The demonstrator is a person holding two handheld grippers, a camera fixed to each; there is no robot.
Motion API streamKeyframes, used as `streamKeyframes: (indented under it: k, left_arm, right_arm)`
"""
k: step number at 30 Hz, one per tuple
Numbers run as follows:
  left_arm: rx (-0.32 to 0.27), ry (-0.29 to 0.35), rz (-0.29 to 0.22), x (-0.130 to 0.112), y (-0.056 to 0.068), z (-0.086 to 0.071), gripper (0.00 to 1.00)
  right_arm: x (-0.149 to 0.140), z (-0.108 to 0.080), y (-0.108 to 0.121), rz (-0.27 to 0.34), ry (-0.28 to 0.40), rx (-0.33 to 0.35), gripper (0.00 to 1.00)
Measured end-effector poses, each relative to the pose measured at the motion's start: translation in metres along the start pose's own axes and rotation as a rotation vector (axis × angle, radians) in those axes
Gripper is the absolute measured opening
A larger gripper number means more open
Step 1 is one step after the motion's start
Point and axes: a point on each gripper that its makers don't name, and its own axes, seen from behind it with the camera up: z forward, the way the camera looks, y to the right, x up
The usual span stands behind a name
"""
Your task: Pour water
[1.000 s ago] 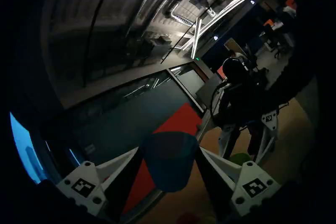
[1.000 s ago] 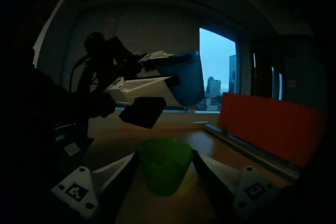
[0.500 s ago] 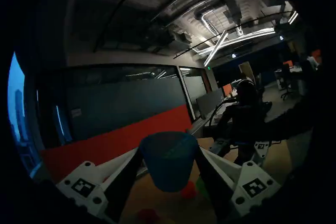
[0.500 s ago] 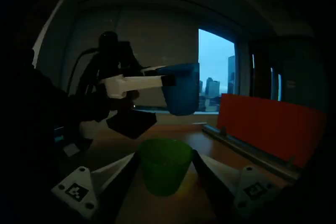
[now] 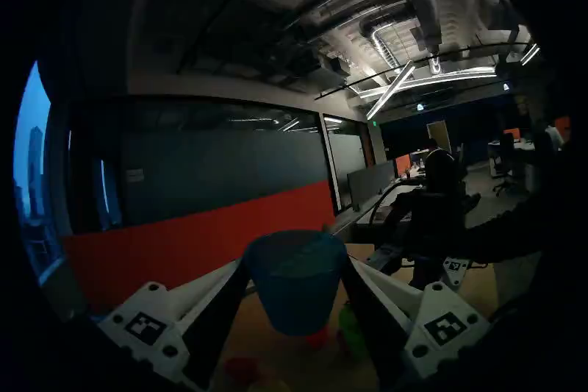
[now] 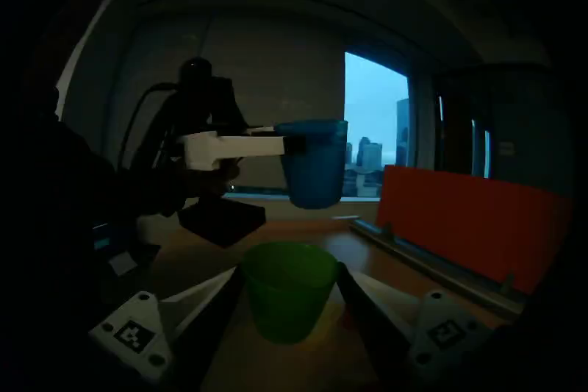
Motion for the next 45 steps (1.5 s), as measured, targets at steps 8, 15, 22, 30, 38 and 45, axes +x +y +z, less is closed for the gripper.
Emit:
streamKeyframes:
  k: [8, 15, 22, 30, 38, 45]
  left_arm:
    - [0.044, -0.028, -0.031, -0.013, -0.01, 0.0, 0.85]
    - [0.066, -0.044, -0.016, -0.023, -0.012, -0.005, 0.85]
    - [0.082, -0.057, -0.058, -0.033, -0.017, -0.01, 0.85]
    - [0.091, -0.097, -0.082, -0.058, -0.018, -0.018, 0.85]
    - [0.099, -0.15, -0.099, -0.091, -0.013, -0.027, 0.86]
    - [0.088, -0.194, -0.106, -0.119, -0.005, -0.033, 0.86]
  right_arm:
    - [-0.003, -0.001, 0.002, 0.003, 0.001, -0.012, 1.0]
    - [-0.004, 0.0, 0.003, 0.01, 0.002, -0.019, 1.0]
    - [-0.007, 0.0, 0.002, 0.016, -0.002, -0.023, 1.0]
    - [-0.016, -0.001, 0.003, 0.03, -0.024, -0.041, 1.0]
    - [-0.033, -0.009, 0.007, 0.054, -0.066, -0.066, 1.0]
    - [-0.051, -0.016, 0.005, 0.066, -0.115, -0.072, 1.0]
